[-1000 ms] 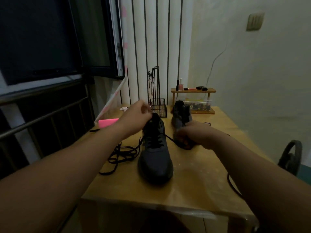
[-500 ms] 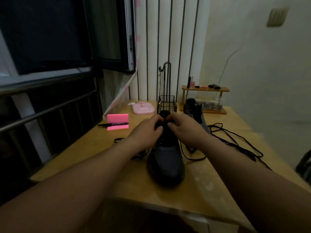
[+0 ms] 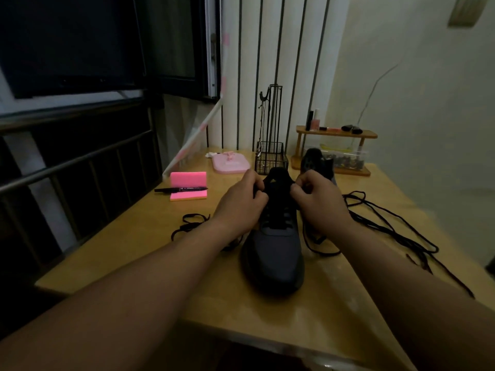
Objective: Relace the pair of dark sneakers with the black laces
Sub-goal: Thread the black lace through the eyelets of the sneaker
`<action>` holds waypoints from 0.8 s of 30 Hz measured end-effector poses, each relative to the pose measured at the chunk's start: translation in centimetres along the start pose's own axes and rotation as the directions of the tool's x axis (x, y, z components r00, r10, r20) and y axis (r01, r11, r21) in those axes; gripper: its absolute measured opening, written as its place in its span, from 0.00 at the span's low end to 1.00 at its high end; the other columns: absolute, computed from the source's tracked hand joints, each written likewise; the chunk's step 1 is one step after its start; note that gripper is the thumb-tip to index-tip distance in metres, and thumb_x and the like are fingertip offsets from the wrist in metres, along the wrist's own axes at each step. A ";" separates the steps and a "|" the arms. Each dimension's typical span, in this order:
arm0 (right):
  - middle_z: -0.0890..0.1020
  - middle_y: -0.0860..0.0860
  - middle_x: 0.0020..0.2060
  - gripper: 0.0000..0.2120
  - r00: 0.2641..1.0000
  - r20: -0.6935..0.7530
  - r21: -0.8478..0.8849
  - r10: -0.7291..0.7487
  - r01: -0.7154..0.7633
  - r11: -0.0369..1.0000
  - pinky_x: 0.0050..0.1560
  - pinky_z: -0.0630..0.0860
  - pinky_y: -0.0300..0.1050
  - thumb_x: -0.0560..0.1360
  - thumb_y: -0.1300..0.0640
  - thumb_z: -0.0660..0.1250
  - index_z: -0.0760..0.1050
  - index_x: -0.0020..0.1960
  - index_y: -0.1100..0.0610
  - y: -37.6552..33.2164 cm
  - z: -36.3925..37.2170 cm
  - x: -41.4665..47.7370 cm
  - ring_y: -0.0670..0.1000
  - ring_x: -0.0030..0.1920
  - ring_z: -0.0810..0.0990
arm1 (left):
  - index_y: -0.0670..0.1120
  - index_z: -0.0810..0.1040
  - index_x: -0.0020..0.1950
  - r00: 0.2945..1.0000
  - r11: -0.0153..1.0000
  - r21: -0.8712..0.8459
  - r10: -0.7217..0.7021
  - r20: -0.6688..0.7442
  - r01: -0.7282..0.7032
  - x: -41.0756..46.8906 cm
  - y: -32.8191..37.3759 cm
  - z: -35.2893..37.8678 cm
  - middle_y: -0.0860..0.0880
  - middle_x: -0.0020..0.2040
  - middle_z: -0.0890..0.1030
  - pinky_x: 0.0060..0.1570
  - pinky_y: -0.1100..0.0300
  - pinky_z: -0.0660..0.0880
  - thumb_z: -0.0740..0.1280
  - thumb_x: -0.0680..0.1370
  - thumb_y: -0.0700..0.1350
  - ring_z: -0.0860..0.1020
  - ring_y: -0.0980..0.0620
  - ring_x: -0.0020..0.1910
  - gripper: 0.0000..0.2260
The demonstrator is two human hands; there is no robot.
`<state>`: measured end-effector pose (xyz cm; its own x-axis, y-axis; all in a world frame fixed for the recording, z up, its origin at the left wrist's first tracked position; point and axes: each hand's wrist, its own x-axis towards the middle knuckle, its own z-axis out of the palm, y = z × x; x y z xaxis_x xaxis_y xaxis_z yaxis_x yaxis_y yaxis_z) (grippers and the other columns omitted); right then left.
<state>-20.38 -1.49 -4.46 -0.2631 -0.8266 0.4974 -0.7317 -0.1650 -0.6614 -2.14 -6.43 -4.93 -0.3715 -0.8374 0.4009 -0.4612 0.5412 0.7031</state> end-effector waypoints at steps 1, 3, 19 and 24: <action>0.80 0.49 0.40 0.05 1.000 0.004 0.019 -0.007 0.007 1.000 0.34 0.73 0.32 0.82 0.54 0.67 0.76 0.49 0.56 0.2 0.1 0.0 0.40 0.38 0.78 | 0.52 0.70 0.52 1.000 1.000 -0.007 0.002 0.006 -0.002 0.1 -0.2 0.1 0.50 0.44 0.80 0.45 0.42 0.80 0.64 0.81 0.46 0.80 0.48 0.43 0.03; 0.79 0.49 0.39 0.07 0.999 0.042 0.071 -0.014 0.011 0.997 0.33 0.72 0.33 0.82 0.53 0.67 0.74 0.49 0.55 0.6 0.5 0.1 0.39 0.36 0.76 | 0.55 0.69 0.51 1.000 1.000 -0.018 0.012 0.028 -0.011 0.2 -0.7 0.2 0.51 0.44 0.81 0.45 0.43 0.81 0.65 0.82 0.50 0.81 0.50 0.44 0.05; 0.82 0.38 0.50 0.09 0.992 0.108 0.364 -0.058 0.014 0.931 0.52 0.80 0.41 0.86 0.44 0.59 0.77 0.60 0.42 3.0 1.6 -1.4 0.38 0.53 0.81 | 0.57 0.77 0.62 0.980 0.988 -0.146 -0.019 0.197 0.048 0.1 -1.2 -0.9 0.52 0.51 0.83 0.48 0.63 0.76 0.61 0.87 0.49 0.83 0.55 0.49 0.07; 0.82 0.44 0.49 0.13 0.984 0.169 0.377 -0.061 -0.007 0.926 0.53 0.80 0.42 0.86 0.46 0.59 0.69 0.70 0.40 3.2 0.6 -1.3 0.38 0.50 0.82 | 0.59 0.73 0.72 0.961 0.984 -0.160 -0.030 0.273 0.076 0.4 0.2 -2.2 0.47 0.35 0.82 0.48 0.53 0.78 0.61 0.85 0.42 0.82 0.47 0.39 0.18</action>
<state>-21.98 -1.29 -7.57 -0.1075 -0.8940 0.4349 -0.4392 -0.3498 -0.8275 -0.66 -6.81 -3.34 -0.5636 -0.8004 0.2040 -0.3532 0.4568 0.8165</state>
